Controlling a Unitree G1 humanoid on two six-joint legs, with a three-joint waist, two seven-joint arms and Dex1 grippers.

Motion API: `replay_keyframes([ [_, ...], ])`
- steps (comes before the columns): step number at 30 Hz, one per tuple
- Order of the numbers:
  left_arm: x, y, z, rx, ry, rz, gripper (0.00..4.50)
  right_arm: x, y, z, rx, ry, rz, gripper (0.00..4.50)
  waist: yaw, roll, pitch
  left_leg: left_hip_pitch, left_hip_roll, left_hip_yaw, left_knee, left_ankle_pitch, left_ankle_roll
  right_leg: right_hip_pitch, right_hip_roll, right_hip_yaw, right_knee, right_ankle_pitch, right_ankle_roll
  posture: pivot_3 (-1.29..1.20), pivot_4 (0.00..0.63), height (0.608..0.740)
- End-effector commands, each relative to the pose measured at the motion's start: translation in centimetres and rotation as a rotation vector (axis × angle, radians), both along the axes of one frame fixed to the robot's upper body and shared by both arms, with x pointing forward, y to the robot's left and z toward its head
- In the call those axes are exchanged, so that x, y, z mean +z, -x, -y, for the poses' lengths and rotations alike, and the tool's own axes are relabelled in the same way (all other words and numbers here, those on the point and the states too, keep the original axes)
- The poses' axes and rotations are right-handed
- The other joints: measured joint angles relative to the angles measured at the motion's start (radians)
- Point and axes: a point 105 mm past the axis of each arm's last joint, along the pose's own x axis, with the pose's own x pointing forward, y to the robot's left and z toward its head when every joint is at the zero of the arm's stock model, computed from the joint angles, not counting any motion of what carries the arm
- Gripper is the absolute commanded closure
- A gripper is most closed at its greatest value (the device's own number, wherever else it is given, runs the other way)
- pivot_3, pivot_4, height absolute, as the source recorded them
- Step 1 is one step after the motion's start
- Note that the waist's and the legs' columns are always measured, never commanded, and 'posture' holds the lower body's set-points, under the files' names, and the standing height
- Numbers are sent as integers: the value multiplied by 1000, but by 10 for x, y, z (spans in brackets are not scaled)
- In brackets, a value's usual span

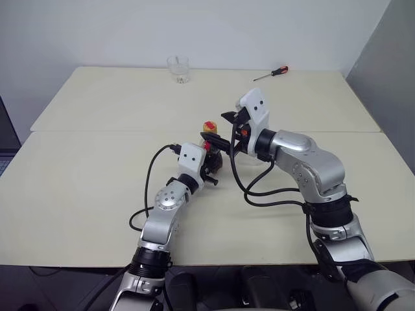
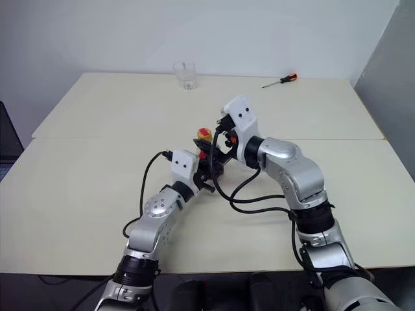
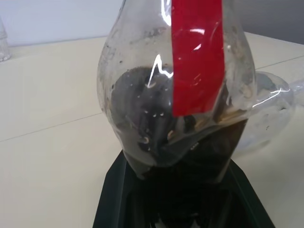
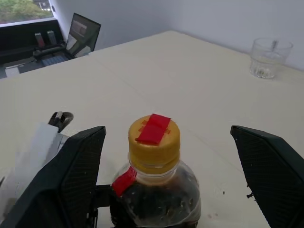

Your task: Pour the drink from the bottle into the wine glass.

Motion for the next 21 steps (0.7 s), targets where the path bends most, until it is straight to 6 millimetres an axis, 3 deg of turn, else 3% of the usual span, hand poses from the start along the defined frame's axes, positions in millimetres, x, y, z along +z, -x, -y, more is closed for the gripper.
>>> replay_keyframes([
  [1, 20, 2, 4, -14, 16, 81, 3730, 16, -1, -8, 9, -18, 64, 0, -1, 0, 0, 0, 0, 0, 0, 0, 0, 0, 0, 0, 0, 0, 0, 0, 150, 740],
  [13, 18, 4, 3, -11, 14, 74, 3730, 19, -3, -23, 23, -41, 57, 0, -1, 0, 0, 0, 0, 0, 0, 0, 0, 0, 0, 0, 0, 0, 0, 0, 150, 740],
  [21, 17, 5, 3, -11, 15, 69, 3730, 18, -23, -29, -23, -49, 55, 0, 0, 0, 0, 0, 0, 0, 0, 0, 0, 0, 0, 0, 0, 0, -1, 0, 150, 740],
])
